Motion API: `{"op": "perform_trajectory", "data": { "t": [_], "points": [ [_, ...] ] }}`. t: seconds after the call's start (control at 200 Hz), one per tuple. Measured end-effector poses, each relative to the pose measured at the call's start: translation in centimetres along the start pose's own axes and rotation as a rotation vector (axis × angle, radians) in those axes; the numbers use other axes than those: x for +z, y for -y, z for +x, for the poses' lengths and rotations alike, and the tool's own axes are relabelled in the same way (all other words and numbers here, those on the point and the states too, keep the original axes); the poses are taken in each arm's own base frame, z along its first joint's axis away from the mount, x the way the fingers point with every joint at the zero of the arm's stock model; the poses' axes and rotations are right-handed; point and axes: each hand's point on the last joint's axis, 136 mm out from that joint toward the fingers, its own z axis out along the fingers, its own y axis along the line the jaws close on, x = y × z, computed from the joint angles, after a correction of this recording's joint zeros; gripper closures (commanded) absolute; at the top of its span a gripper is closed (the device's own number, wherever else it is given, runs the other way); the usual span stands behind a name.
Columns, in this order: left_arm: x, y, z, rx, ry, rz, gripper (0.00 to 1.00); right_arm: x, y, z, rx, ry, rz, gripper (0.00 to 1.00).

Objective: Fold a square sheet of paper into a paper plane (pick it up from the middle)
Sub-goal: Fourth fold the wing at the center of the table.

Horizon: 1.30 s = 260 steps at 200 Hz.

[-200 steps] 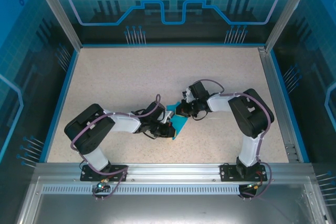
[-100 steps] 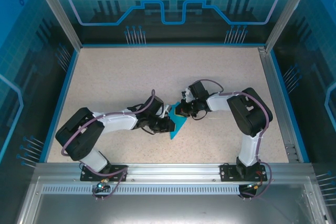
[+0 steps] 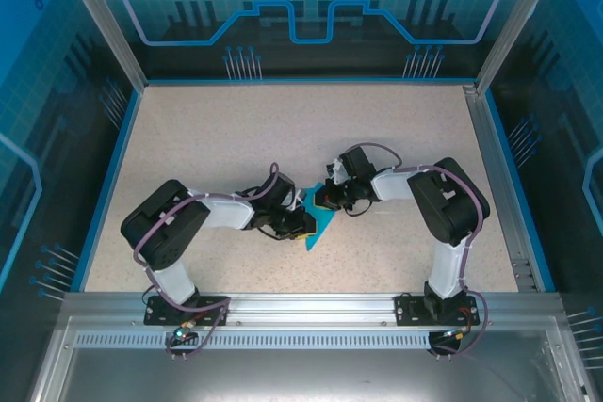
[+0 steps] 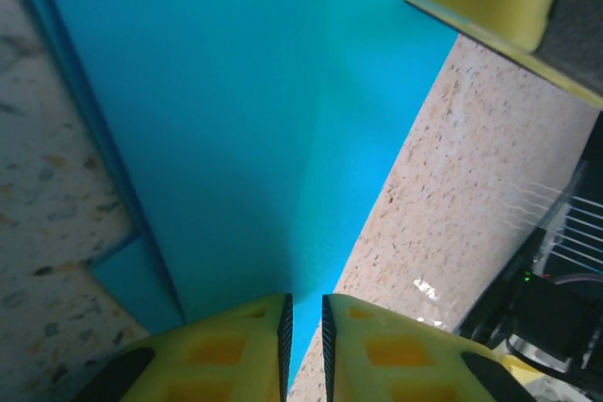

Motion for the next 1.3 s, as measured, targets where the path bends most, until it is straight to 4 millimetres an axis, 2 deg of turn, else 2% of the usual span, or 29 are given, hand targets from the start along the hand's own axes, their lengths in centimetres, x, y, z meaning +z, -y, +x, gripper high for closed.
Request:
{"op": "perform_trajectory", "data": {
  "t": [0.15, 0.275, 0.815, 1.03, 1.175, 1.3],
  "points": [
    [-0.2, 0.0, 0.2, 0.012, 0.001, 0.038, 0.79, 0.0, 0.0, 0.0, 0.000, 0.000, 0.000, 0.95],
    [-0.6, -0.3, 1.2, 0.009, -0.021, 0.038, 0.77, 0.0, 0.0, 0.0, 0.000, 0.000, 0.001, 0.95],
    [-0.6, -0.5, 5.1, 0.072, -0.160, -0.054, 0.73, 0.0, 0.1, 0.0, 0.002, 0.000, 0.004, 0.95],
    [-0.9, -0.8, 5.9, 0.073, -0.189, -0.102, 0.75, 0.0, 0.1, 0.0, 0.002, 0.001, 0.004, 0.95],
    [-2.1, -0.1, 5.2, 0.092, -0.134, -0.108, 0.76, 0.0, 0.1, 0.0, 0.001, 0.001, 0.004, 0.94],
    [-4.1, 1.4, 2.8, 0.097, -0.014, -0.071, 0.75, 0.0, 0.1, 0.0, 0.001, 0.001, 0.004, 0.94]
  ]
}}
